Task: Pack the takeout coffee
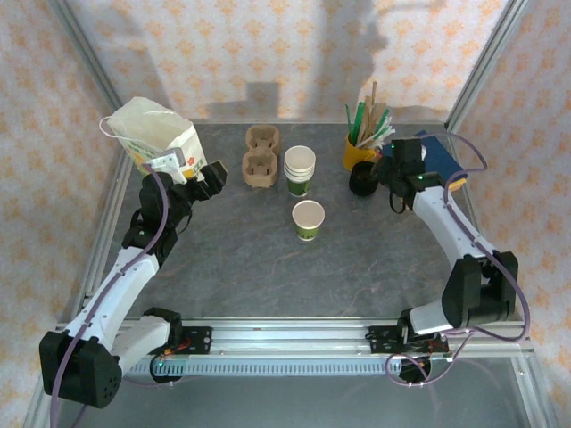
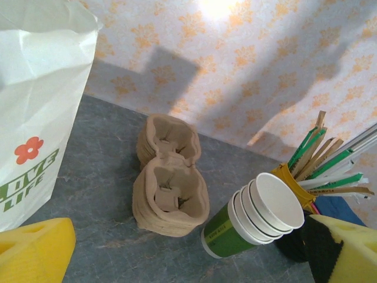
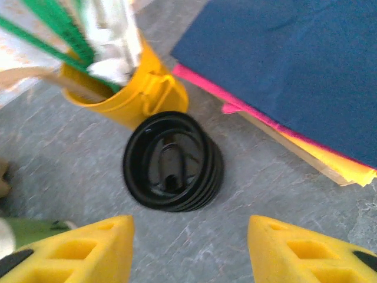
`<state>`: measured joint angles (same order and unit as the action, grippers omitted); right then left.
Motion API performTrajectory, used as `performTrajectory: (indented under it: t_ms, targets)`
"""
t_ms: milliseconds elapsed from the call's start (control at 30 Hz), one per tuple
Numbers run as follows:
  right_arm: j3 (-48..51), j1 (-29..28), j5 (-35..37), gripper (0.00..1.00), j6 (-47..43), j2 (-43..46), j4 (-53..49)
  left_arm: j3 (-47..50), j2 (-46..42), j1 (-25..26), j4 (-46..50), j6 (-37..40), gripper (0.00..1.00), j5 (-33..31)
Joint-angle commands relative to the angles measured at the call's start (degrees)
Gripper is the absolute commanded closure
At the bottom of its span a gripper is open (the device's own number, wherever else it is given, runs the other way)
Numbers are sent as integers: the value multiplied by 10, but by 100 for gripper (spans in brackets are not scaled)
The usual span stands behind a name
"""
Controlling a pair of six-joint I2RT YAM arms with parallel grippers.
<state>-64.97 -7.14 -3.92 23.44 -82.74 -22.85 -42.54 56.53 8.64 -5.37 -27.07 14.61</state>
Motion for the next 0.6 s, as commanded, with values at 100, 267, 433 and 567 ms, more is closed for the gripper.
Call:
performTrajectory:
  t_ms: [100, 267, 433, 567]
  targets:
    - [-38, 25, -45, 48, -3, -72, 34, -18, 1, 6, -7, -5, 1, -1]
    - [-61, 24, -60, 49, -14, -121, 38, -19, 1, 7, -7, -1, 2, -4]
    - [-84, 24, -53, 53, -16, -159, 30, -20, -1, 8, -4, 0, 3, -4]
    - [-93, 24, -37, 56, -14, -176, 27, -18, -9, 8, -3, 4, 3, -8]
